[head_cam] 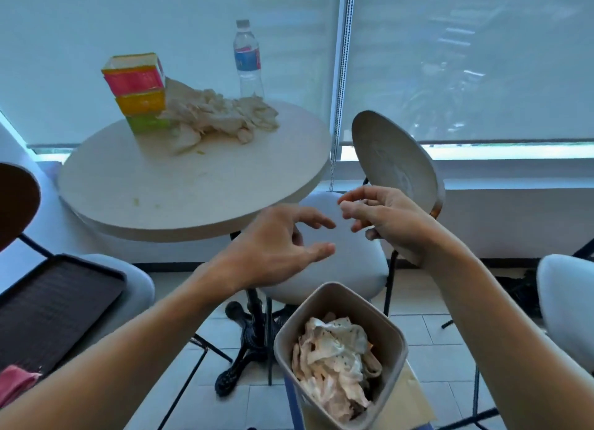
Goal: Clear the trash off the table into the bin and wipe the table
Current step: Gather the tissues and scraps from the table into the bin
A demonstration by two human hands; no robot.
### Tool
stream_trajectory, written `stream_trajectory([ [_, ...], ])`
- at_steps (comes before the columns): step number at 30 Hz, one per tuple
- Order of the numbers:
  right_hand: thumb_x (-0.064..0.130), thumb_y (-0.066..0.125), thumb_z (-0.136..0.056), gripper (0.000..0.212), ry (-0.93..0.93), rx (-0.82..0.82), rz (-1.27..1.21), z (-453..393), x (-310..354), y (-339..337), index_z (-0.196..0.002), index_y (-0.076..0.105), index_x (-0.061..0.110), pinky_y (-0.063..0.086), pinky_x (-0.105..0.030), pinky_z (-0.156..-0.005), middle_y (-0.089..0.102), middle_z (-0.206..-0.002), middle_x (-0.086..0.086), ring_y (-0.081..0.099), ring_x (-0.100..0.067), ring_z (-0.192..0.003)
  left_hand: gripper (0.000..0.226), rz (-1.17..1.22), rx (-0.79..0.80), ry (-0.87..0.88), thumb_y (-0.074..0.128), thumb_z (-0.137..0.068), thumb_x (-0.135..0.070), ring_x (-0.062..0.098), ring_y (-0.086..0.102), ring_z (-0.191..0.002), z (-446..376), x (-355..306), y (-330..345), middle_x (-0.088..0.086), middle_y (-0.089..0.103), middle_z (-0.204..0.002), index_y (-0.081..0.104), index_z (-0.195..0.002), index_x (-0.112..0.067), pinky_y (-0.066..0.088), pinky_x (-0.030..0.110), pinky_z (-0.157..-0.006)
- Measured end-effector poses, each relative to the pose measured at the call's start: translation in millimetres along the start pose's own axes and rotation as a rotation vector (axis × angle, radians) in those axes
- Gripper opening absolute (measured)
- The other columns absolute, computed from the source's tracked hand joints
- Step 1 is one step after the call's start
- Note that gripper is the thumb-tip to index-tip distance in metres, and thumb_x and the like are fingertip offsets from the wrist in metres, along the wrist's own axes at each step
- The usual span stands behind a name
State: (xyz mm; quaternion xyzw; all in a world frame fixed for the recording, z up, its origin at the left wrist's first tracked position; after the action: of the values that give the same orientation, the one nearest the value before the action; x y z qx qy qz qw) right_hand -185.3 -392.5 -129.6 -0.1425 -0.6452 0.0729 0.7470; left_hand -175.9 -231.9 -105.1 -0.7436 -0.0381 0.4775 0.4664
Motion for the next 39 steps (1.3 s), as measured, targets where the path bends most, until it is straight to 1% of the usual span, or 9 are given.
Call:
stream_trajectory([
  [3,0.024,0.063,-0.093,0.016,-0.055,-0.015,-0.011,-20,32,3,-0.106,0.067,0.016,0.041,-0.022,-0.061,0.063,-0.094,-0.006,0.057,-0.009,-0.073,0.029,-0.012,-0.073,0.03,0.071,-0.084,-0.036,0.002,0.062,-0.068,-15,-5,-40,-0.016,0.066,-0.092,0.067,-0.112,-0.033,0.05,0.013,-0.06],
  [8,0.022,0.065,-0.092,0.009,-0.134,-0.054,-0.003,-58,78,12,-0.098,0.069,0.017,0.039,-0.022,-0.059,0.063,-0.089,-0.004,0.057,-0.008,-0.067,0.023,-0.086,-0.131,0.002,0.07,-0.081,-0.044,-0.001,0.063,-0.074,-43,18,-91,-0.02,0.067,-0.104,0.069,-0.104,-0.04,0.051,0.02,-0.072],
  [14,0.024,0.064,-0.092,0.009,-0.159,-0.126,0.116,-114,106,37,-0.097,0.069,0.019,0.041,-0.021,-0.063,0.066,-0.089,-0.004,0.061,-0.011,-0.074,0.017,-0.15,-0.142,-0.026,0.071,-0.082,-0.043,-0.002,0.062,-0.072,-68,62,-138,-0.017,0.066,-0.105,0.068,-0.099,-0.04,0.048,0.017,-0.066],
  [19,0.022,0.06,-0.092,0.013,-0.189,-0.212,0.284,-172,119,61,-0.103,0.067,0.024,0.043,-0.02,-0.063,0.063,-0.088,0.002,0.059,-0.015,-0.08,0.01,-0.15,-0.174,-0.073,0.072,-0.082,-0.038,-0.007,0.056,-0.059,-86,101,-178,-0.02,0.06,-0.074,0.064,-0.086,-0.042,0.037,0.011,-0.058],
  [22,0.019,0.053,-0.092,0.032,-0.215,-0.288,0.534,-211,124,69,-0.122,0.061,0.029,0.041,-0.024,-0.086,0.056,-0.113,-0.006,0.057,-0.02,-0.103,0.01,-0.126,-0.204,-0.084,0.073,-0.081,-0.033,-0.008,0.052,-0.055,-97,121,-197,-0.022,0.052,-0.06,0.069,-0.089,-0.037,0.034,0.011,-0.055],
  [26,0.018,0.045,-0.095,0.048,-0.13,-0.286,0.775,-256,117,79,-0.141,0.045,0.03,0.034,-0.038,-0.107,0.041,-0.131,-0.015,0.042,-0.033,-0.126,0.011,-0.103,-0.202,-0.068,0.074,-0.08,-0.035,0.0,0.054,-0.06,-113,142,-215,-0.017,0.059,-0.071,0.07,-0.09,-0.037,0.038,0.016,-0.058],
  [29,0.016,0.045,-0.094,0.046,-0.097,-0.263,0.884,-275,110,84,-0.139,0.049,0.027,0.037,-0.037,-0.105,0.048,-0.13,-0.014,0.045,-0.033,-0.123,0.011,-0.095,-0.188,-0.054,0.074,-0.079,-0.038,0.002,0.061,-0.07,-124,154,-224,-0.015,0.065,-0.079,0.069,-0.09,-0.039,0.042,0.017,-0.064],
  [33,0.013,0.053,-0.09,0.025,-0.154,-0.351,0.751,-274,128,72,-0.106,0.072,0.016,0.042,-0.024,-0.081,0.069,-0.109,-0.007,0.061,-0.025,-0.105,0.012,-0.086,-0.174,-0.044,0.073,-0.08,-0.038,0.002,0.062,-0.076,-136,165,-235,-0.015,0.067,-0.097,0.068,-0.091,-0.041,0.044,0.017,-0.069],
  [39,0.024,0.062,-0.092,0.011,-0.265,-0.329,0.479,-239,187,52,-0.083,0.069,0.027,0.043,-0.017,-0.059,0.064,-0.077,0.005,0.057,-0.008,-0.065,0.038,0.033,-0.255,0.022,0.072,-0.083,-0.038,0.003,0.063,-0.073,-156,160,-249,-0.013,0.066,-0.107,0.063,-0.12,-0.039,0.051,0.022,-0.07],
])
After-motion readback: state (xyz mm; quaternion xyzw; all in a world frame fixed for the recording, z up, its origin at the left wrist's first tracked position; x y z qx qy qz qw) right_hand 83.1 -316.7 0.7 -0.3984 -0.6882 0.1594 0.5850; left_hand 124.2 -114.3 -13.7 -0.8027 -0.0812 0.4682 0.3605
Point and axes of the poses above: each hand's wrist, its own z-axis away from the middle knuckle, its own y-axis out of the palm, x = y × z, the point moved 8 cm from there along -z, towards the middle knuckle
